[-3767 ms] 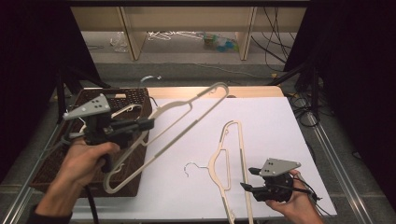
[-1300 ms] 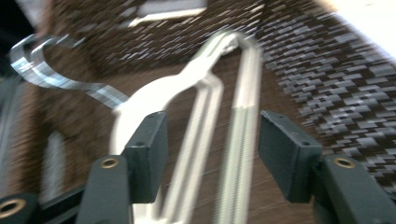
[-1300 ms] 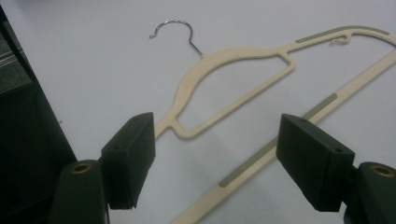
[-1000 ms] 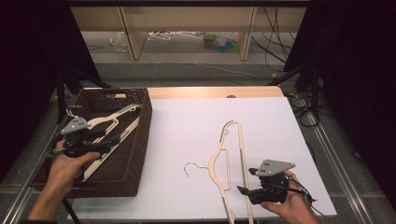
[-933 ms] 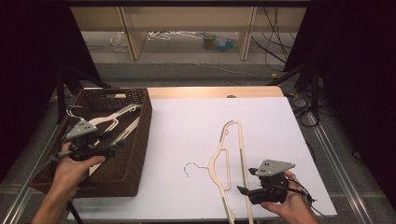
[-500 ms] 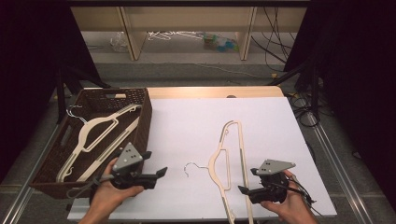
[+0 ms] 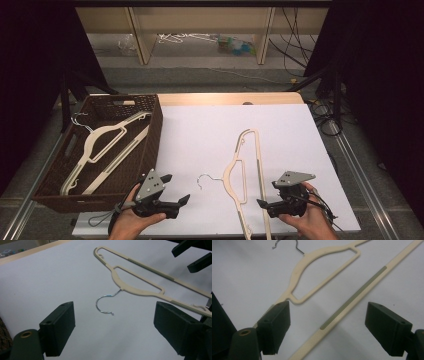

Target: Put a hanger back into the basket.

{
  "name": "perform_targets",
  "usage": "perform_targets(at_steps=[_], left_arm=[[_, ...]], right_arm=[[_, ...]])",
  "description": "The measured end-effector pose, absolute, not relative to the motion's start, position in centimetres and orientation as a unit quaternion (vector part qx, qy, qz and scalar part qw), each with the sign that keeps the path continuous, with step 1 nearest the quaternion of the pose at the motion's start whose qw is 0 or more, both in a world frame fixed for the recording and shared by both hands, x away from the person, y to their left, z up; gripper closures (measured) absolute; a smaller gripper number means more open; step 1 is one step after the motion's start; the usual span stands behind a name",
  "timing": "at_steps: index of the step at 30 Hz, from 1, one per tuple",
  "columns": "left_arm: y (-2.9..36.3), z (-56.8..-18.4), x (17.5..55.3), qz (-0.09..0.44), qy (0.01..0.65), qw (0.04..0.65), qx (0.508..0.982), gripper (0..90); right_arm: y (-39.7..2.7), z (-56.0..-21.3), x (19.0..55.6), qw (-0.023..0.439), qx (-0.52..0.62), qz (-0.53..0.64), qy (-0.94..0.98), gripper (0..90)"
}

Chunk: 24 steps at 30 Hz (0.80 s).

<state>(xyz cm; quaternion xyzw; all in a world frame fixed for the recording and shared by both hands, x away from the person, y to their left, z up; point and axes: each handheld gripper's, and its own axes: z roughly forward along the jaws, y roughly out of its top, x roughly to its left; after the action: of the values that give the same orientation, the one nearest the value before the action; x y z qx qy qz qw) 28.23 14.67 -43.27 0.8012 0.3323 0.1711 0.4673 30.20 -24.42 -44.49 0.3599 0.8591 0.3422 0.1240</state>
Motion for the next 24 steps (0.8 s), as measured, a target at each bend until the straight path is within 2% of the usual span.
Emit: perform_targets(at_steps=[7, 13, 24], left_arm=[[14.5, -43.6, 28.2, 0.168, 0.331, 0.462, 0.805, 17.4], [14.4, -43.9, 28.1, 0.167, 0.325, 0.452, 0.814, 17.3], [14.3, -44.1, 28.0, 0.167, 0.324, 0.451, 0.815, 17.4]], right_arm=[[-24.5, -45.2, 30.6, 0.116, 0.375, 0.329, 0.859, 23.1], [-23.9, -45.8, 31.9, 0.106, 0.390, 0.298, 0.865, 30.2], [-22.3, -46.9, 34.4, 0.081, 0.416, 0.237, 0.874, 35.5]])
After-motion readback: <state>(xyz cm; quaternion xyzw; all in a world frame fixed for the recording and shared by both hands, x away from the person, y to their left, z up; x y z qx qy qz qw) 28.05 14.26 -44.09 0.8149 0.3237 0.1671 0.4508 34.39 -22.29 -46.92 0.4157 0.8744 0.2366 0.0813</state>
